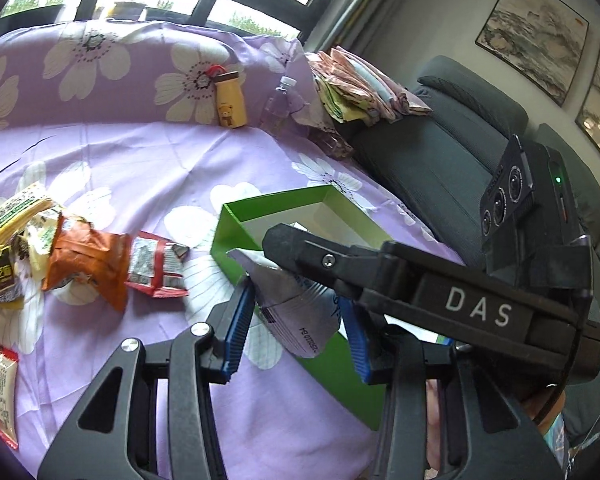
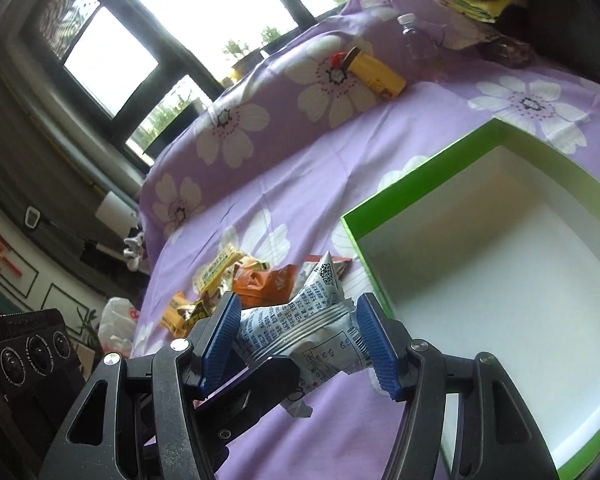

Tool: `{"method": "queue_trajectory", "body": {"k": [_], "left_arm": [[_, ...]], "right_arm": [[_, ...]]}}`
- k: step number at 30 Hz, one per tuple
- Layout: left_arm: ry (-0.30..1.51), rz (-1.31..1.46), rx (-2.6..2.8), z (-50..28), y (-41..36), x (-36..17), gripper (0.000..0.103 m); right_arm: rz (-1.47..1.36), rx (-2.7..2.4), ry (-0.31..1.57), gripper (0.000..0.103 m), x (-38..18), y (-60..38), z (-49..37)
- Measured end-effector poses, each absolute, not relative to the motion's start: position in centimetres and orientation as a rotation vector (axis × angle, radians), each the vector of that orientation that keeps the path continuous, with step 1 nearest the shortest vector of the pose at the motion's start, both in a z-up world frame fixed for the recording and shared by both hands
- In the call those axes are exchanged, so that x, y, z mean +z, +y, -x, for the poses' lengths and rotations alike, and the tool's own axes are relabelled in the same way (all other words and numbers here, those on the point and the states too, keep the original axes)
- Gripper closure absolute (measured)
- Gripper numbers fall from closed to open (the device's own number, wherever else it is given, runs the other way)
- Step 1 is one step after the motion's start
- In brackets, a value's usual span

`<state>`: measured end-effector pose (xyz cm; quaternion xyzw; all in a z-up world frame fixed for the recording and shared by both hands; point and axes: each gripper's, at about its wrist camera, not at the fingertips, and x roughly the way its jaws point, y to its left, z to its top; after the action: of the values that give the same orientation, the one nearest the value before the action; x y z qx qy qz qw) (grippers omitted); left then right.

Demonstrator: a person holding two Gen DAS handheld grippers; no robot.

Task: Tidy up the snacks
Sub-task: 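Carry the white bag into the green box and open the right tool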

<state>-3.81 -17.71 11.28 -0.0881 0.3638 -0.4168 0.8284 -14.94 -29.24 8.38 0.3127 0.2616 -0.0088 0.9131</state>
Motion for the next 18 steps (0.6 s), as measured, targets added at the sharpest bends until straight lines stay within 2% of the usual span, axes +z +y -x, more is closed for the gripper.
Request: {"method": "queue_trajectory", "body": {"k": [3,5,18], "left_arm": [[0.788,0.163,-0.933,3.6,-19.9,11.1,0.061],[0.809,0.151,-0.950,3.3,-21.3,10.7,0.066],[0.897,0.121,-1.032,3.1,-26.5,9.4,0.068]], "right_arm": [[-0.677,-0.081,0.520,0.040,8.2,-31.0,16.0],[-0.694,-0.112,0.517,0.040,7.9,-32.0,16.5],[-0.866,-0.228,0.497,0.040,5.3,-37.0,18.9]]}}
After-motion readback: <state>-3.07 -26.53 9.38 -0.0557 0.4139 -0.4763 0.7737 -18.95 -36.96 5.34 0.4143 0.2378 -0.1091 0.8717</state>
